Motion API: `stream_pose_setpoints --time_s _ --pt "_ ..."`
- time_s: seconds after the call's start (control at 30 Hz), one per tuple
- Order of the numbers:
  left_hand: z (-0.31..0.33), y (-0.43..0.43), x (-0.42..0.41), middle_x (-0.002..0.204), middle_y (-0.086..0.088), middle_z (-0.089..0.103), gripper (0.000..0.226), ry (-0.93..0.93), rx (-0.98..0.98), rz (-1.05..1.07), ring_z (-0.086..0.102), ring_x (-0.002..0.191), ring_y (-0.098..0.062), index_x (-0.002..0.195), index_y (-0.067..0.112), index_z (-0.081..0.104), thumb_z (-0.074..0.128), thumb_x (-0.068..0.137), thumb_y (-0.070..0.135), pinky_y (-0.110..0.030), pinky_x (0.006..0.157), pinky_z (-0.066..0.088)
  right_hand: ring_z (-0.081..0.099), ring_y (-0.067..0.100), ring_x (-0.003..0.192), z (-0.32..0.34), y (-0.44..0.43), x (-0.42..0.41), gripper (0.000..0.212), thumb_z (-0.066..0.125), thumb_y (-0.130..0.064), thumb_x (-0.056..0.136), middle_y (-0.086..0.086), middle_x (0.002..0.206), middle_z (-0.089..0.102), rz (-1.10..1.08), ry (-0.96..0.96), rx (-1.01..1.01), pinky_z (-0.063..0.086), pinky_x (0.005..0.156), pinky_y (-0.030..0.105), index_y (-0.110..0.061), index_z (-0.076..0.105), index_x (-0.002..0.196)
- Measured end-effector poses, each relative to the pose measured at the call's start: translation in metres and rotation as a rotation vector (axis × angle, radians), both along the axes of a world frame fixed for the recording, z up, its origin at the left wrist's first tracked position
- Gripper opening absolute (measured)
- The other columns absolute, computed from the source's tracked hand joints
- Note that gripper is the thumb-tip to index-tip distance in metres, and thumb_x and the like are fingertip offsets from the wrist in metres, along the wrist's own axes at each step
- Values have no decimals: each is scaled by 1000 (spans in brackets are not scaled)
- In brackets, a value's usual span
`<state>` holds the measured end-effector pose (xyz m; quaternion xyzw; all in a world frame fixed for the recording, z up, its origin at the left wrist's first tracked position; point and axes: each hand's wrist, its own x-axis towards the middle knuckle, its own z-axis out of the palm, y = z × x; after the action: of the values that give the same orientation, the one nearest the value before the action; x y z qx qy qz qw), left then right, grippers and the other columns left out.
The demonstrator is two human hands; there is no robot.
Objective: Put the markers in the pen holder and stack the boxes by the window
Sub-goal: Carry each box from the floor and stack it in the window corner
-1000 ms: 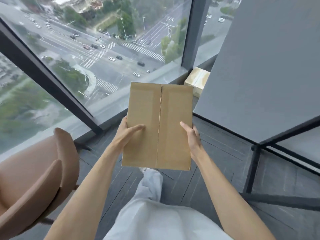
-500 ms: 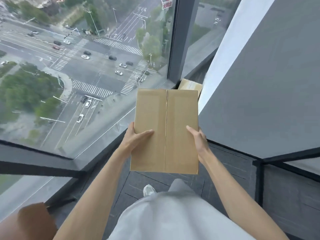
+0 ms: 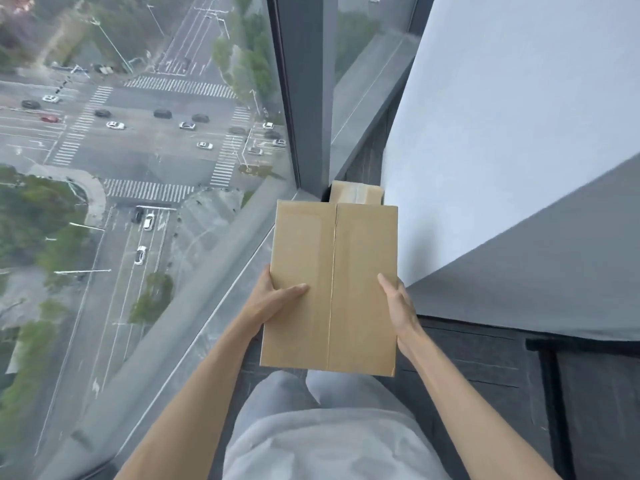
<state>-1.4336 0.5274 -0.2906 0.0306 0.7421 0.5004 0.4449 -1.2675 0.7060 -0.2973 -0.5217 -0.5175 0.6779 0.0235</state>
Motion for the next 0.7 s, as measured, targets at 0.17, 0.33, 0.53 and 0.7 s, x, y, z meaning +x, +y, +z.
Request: stream_pose_setpoints --time_s 0.17,0.33,0.53,0.7 --pt "-50 78 -73 123 1 65 83 -40 -22 -75 65 108 -15 131 21 44 86 61 36 -40 92 54 43 14 135 -47 61 -63 64 54 -48 96 -9 151 43 -126 -108 -40 31 112 34 -22 35 152" --pt "-106 139 -134 115 7 63 62 -127 -29 -93 64 98 -8 130 22 43 79 80 20 -21 67 51 47 12 111 -86 104 -119 33 51 -36 101 -12 120 51 -231 -191 -56 34 93 28 -29 42 132" --pt "-198 198 -201 119 3 64 67 -187 -80 -104 65 102 -15 139 20 41 76 82 20 -27 72 51 51 20 103 -179 147 -187 41 52 -46 93 -7 112 54 -321 -370 59 42 90 35 -27 53 130" --pt "-286 240 -251 119 -3 65 53 -215 -179 -116 64 90 -13 135 15 46 69 88 16 -26 64 48 60 19 103 -271 188 -225 48 54 -50 88 -5 120 63 -264 -376 15 50 87 37 -24 56 128"
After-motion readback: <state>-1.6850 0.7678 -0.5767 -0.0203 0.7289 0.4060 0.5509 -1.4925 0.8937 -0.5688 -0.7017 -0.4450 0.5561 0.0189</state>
